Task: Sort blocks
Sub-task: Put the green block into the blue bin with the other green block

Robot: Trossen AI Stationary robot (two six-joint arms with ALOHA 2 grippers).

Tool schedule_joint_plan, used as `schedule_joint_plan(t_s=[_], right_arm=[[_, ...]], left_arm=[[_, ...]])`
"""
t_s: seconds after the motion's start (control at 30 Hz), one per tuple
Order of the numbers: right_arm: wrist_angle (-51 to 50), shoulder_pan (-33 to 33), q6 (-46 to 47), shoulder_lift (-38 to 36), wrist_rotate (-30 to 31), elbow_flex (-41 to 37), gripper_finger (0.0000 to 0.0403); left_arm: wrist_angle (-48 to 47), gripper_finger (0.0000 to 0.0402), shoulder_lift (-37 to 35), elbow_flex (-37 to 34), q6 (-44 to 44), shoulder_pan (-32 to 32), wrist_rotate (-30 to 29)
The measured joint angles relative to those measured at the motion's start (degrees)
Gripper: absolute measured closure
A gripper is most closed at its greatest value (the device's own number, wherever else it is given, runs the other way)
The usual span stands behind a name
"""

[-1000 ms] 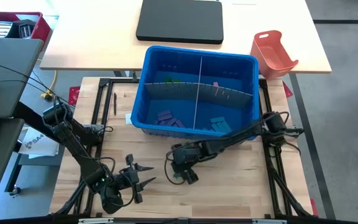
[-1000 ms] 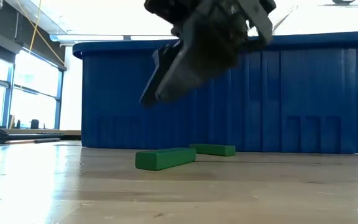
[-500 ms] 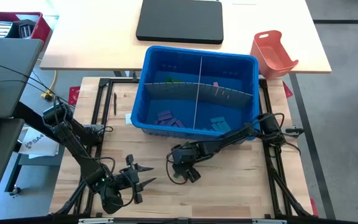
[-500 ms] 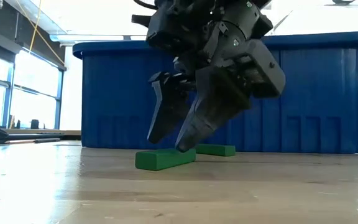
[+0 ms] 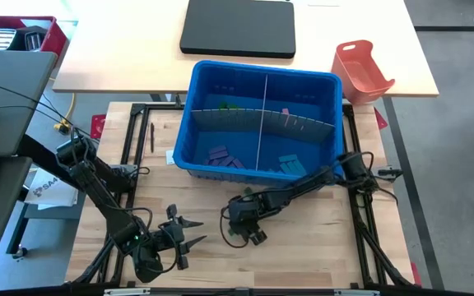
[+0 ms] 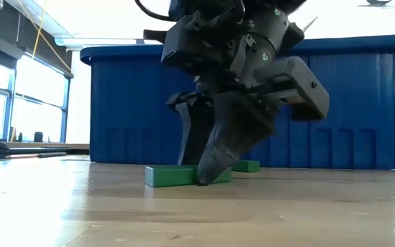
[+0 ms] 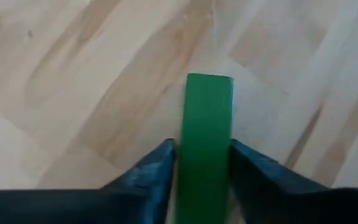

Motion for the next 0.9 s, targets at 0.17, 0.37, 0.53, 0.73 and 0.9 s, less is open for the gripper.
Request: schedule_joint_plan(t_s=[0.17,0.37,0.53,0.73,0.9], right_arm=[[-1.0,1.9,11.7,-2.1,5.0,-0.3,0.0306],[-3.3,6.3,21.2,-9.6,14.4,-0.3,0.0306],[-5.4,10.8,26.0,-15.5,21.1,-0.4,0.0306],[-7.4,14.3,29.6,-19.4,29.0,-0.3,0.0306],[-10.0,16.0,31.3,-19.7,31.9,-0.3,0.0306]], left_arm=[[0.0,0.0229,0.0,0.0,0.0,0.0,0.0],[0.1,0.0229,1.6,0.0,0.4,0.3,0.6],[3.5,0.0218,4.9,0.0,2.5,2.9,-0.3],[21.0,0.0164,9.7,0.0,20.0,8.4,6.8],[34.9,0.0123,11.8,0.0,34.4,12.8,16.2]])
